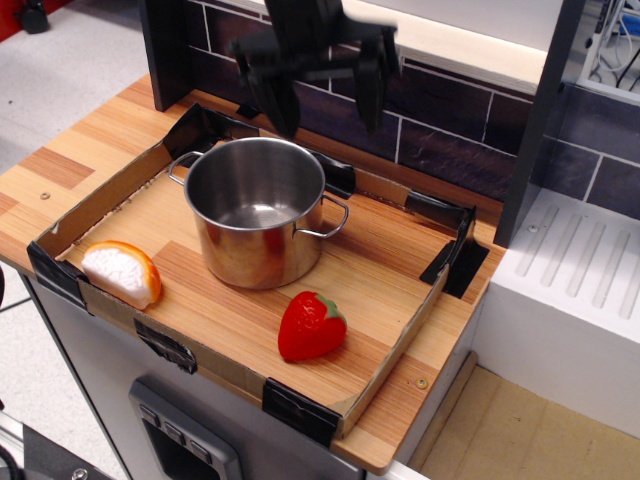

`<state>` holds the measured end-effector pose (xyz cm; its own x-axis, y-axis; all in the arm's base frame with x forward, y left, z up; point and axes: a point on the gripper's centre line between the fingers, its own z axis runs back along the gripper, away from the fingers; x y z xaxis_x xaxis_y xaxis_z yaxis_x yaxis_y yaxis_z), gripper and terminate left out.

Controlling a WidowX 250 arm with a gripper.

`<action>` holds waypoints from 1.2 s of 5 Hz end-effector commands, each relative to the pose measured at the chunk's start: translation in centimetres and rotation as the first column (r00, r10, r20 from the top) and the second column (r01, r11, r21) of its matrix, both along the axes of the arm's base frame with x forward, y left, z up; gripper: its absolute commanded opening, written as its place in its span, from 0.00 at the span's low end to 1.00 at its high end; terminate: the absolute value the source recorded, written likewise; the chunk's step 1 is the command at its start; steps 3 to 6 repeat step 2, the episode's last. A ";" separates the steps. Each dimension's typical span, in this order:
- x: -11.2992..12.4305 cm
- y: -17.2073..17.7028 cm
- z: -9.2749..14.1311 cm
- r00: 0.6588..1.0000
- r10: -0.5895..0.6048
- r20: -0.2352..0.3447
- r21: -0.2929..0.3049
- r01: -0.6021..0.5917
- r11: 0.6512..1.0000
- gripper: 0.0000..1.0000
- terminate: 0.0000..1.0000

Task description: Upright metal pot

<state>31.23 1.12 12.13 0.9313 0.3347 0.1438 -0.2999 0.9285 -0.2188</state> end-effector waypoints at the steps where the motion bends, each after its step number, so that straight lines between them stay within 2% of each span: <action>1: -0.2 0.7 5.4 0.998 0.013 0.064 0.024 -0.014 1.000 1.00 0.00; 2: -0.2 0.7 5.4 0.998 0.013 0.064 0.024 -0.014 1.000 1.00 1.00; 6: -0.2 0.7 5.4 0.998 0.013 0.064 0.024 -0.014 1.000 1.00 1.00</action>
